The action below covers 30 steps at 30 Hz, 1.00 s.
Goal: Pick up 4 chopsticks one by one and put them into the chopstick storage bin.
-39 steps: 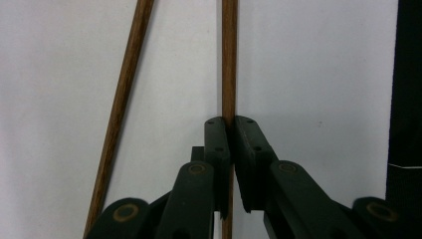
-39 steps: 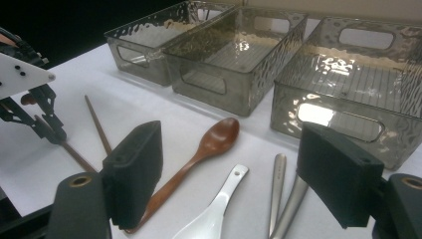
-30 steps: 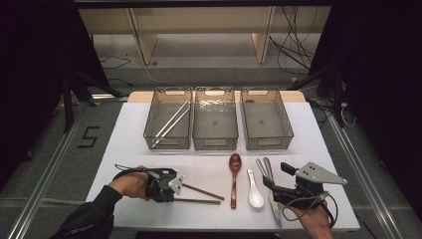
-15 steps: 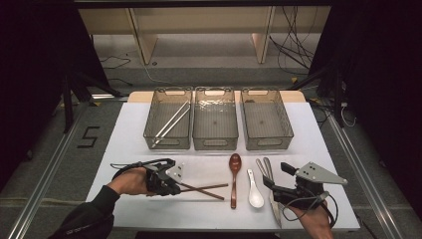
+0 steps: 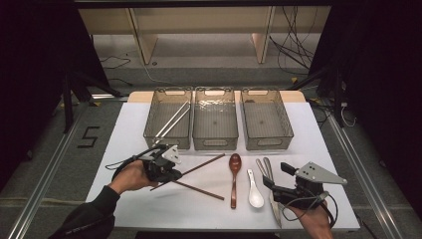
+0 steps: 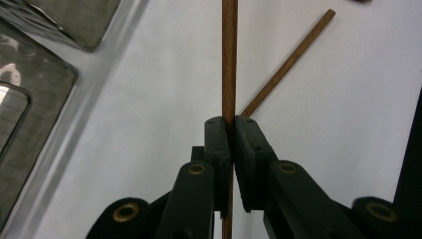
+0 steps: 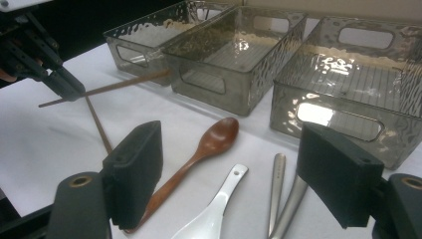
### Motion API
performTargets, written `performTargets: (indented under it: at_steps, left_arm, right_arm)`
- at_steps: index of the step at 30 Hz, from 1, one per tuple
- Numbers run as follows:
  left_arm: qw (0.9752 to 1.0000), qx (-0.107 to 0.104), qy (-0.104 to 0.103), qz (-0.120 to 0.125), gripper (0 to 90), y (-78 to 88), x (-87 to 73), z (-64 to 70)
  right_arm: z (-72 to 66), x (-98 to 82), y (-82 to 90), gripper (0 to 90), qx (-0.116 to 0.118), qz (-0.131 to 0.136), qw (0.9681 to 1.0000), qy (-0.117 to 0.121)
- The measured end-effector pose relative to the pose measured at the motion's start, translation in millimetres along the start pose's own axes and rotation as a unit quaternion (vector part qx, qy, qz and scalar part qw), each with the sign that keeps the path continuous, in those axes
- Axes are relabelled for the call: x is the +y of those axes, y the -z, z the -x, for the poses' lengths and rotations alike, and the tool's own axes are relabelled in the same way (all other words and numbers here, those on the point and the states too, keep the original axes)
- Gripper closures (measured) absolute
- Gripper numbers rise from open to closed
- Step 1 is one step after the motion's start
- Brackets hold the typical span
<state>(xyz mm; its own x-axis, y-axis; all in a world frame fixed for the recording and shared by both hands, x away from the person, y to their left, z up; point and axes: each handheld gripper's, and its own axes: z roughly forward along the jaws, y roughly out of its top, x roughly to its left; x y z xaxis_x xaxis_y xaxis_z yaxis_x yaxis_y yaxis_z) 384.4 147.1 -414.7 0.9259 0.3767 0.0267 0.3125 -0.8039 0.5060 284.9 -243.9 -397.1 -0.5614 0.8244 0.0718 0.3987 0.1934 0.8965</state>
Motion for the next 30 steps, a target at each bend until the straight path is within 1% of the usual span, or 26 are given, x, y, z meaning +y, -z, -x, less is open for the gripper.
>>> performTargets:
  at_steps: [1, 5, 6, 7, 8, 9, 11, 13, 18, 20, 23, 28, 30]
  left_arm:
    - [0.9999, 0.006, 0.009, 0.003, 83.9, 0.7, 0.3, -1.2]
    - [0.9992, 0.016, 0.034, 0.017, 83.9, 4.3, 1.2, -7.0]
    - [0.9990, 0.020, 0.036, 0.018, 83.9, 6.1, 2.1, -9.2]
    - [0.9984, 0.020, 0.047, 0.027, 83.9, 7.3, 2.9, -10.8]
    - [0.9981, 0.021, 0.050, 0.030, 83.9, 9.4, 3.7, -13.0]
    - [0.9974, 0.024, 0.058, 0.036, 83.9, 11.0, 4.7, -14.7]
    - [0.9967, 0.031, 0.064, 0.039, 83.9, 14.7, 6.2, -19.2]
    - [0.9951, 0.036, 0.078, 0.049, 83.9, 18.0, 7.2, -24.1]
    - [0.9927, 0.045, 0.093, 0.062, 83.9, 25.4, 8.9, -35.2]
    - [0.9921, 0.047, 0.097, 0.064, 83.9, 26.8, 9.1, -38.6]
    - [0.9911, 0.050, 0.105, 0.066, 83.9, 26.4, 9.2, -41.4]
    - [0.9901, 0.052, 0.111, 0.068, 83.9, 26.4, 8.9, -45.5]
    - [0.9892, 0.054, 0.116, 0.072, 83.9, 26.9, 9.2, -46.6]
  right_arm:
    - [0.0, 0.0, 0.0, 27.0, 0.000, 0.000, 1.0000, 0.000]
    - [0.1, -0.2, -0.2, 26.9, 0.000, -0.001, 1.0000, 0.001]
    - [0.2, -0.2, -0.4, 27.0, 0.000, -0.001, 1.0000, 0.000]
    - [0.4, -0.2, -0.6, 27.0, 0.000, -0.002, 1.0000, 0.000]
    - [0.5, -0.3, -0.8, 27.0, -0.001, -0.002, 1.0000, -0.001]
    - [0.6, -0.3, -0.8, 27.0, -0.001, -0.002, 1.0000, -0.001]
    - [0.6, -0.4, -0.5, 27.0, -0.001, -0.001, 1.0000, -0.001]
    - [0.9, -0.6, -0.8, 26.9, -0.002, -0.001, 1.0000, -0.001]
    - [1.1, -0.8, -0.7, 27.0, -0.002, -0.002, 1.0000, -0.003]
    - [1.1, -0.8, -0.8, 27.0, -0.002, -0.002, 1.0000, -0.003]
    - [1.1, -0.8, -0.8, 27.0, -0.002, -0.002, 1.0000, -0.003]
    - [1.2, -0.8, -0.5, 27.0, -0.002, -0.001, 1.0000, -0.003]
    - [1.1, -0.8, -0.5, 26.9, -0.002, -0.001, 1.0000, -0.003]
